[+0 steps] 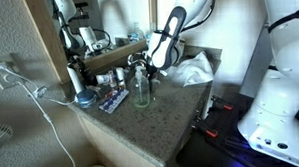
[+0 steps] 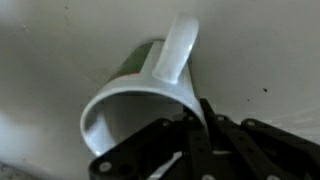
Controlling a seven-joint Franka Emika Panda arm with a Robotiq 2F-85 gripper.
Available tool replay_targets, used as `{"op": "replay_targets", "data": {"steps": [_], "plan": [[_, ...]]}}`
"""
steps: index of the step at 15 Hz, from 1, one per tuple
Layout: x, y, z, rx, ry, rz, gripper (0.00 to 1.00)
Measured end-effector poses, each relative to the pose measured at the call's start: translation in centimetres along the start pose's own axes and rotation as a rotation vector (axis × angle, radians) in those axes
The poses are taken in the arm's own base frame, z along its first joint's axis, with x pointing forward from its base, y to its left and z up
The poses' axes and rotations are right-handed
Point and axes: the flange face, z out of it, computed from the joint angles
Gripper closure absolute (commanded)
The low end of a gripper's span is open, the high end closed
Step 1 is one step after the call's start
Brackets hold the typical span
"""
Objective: Put the cup in the sink, then open the tap then close it, then take out the cup from the sink
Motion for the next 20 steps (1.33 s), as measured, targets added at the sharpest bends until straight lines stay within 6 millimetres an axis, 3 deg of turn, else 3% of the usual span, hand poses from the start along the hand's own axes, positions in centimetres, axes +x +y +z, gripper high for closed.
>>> {"op": "replay_targets", "data": {"steps": [8, 9, 10, 19, 20], "plan": [[0.6, -1.2, 0.6, 0.016, 0.003, -0.019, 0.96], [0.8, -1.2, 0.7, 0.016, 0.004, -0.021, 0.76], [0.9, -1.2, 0.7, 0.015, 0.005, -0.025, 0.65], [1.5, -0.9, 0.8, 0.002, 0.011, -0.049, 0.01], [1.5, -1.0, 0.8, 0.001, 0.012, -0.050, 0.00]]}}
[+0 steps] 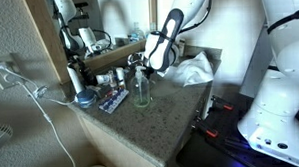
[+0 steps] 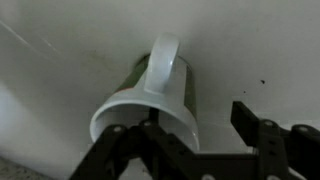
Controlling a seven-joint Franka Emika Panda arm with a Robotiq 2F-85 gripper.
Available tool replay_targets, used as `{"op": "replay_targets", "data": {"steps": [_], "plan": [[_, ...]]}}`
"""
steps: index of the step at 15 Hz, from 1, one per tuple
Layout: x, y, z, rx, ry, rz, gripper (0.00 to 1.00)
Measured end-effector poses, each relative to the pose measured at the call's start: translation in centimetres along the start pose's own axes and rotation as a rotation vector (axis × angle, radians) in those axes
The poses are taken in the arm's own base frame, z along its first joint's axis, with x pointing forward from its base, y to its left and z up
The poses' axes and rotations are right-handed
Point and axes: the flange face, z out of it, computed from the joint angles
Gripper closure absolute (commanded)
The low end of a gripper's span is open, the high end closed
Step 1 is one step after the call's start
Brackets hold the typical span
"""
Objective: Put the cup in the sink, then open the tap then close it, then take out the cup from the sink
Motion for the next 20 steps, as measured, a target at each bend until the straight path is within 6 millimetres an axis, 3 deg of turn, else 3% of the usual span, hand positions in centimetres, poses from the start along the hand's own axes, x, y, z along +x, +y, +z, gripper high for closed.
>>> {"op": "replay_targets", "data": {"steps": [9, 14, 20], "plan": [[0.4, 0.7, -0.7, -0.020, 0.008, 0.016, 0.00], [1.2, 1.2, -2.9, -0.032, 0.022, 0.058, 0.00], [0.8, 0.7, -5.7, -0.018, -0.043, 0.069, 0.00]]}}
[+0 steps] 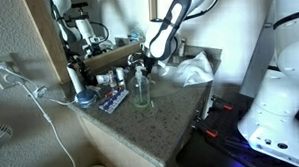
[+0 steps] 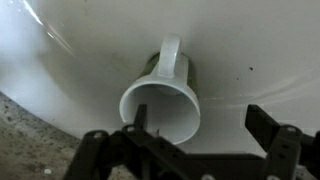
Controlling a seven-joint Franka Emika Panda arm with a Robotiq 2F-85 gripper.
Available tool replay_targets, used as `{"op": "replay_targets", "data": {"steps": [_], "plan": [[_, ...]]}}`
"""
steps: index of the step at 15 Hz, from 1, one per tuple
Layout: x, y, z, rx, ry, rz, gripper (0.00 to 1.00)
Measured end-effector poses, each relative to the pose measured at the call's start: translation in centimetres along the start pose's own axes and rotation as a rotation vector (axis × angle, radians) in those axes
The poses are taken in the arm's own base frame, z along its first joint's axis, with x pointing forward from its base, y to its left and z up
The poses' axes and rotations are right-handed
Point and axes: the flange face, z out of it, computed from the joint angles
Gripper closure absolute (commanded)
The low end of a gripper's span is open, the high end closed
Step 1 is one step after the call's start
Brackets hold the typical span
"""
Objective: Put the cup in the sink, then open the tap then close it, then take out the cup from the sink
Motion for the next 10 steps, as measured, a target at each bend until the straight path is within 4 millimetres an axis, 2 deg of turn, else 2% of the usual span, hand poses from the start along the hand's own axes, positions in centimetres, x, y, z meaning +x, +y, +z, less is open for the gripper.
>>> {"op": "replay_targets", "data": {"steps": [4, 10], "plan": [[0.0, -0.5, -3.1, 0.005, -0.041, -0.010, 0.00], [1.6, 0.1, -8.5, -0.033, -0.019, -0.032, 0.00]]}}
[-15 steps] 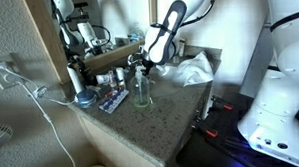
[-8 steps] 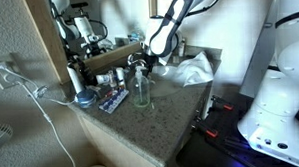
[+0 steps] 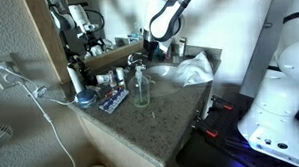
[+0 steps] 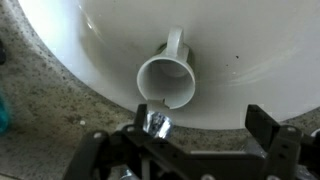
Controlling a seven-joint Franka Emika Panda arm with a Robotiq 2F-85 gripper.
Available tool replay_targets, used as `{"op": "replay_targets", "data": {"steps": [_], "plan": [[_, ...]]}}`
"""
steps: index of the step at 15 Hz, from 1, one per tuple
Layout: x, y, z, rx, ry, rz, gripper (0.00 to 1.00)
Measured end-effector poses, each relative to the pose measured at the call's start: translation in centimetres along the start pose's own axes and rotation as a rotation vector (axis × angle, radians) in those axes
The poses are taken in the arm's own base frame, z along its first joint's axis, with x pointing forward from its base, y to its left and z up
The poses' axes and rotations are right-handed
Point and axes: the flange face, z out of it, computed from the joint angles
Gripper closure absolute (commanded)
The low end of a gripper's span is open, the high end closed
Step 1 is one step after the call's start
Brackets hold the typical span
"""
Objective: Put the cup in the sink, then open the tap then close it, then take out the cup from the sink
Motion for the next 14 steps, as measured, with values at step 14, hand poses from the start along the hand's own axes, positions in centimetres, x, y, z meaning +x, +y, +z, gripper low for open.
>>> {"op": "replay_targets", "data": {"steps": [14], "plan": [[6.0, 3.6, -2.2, -0.072, 0.095, 0.017, 0.00]]}}
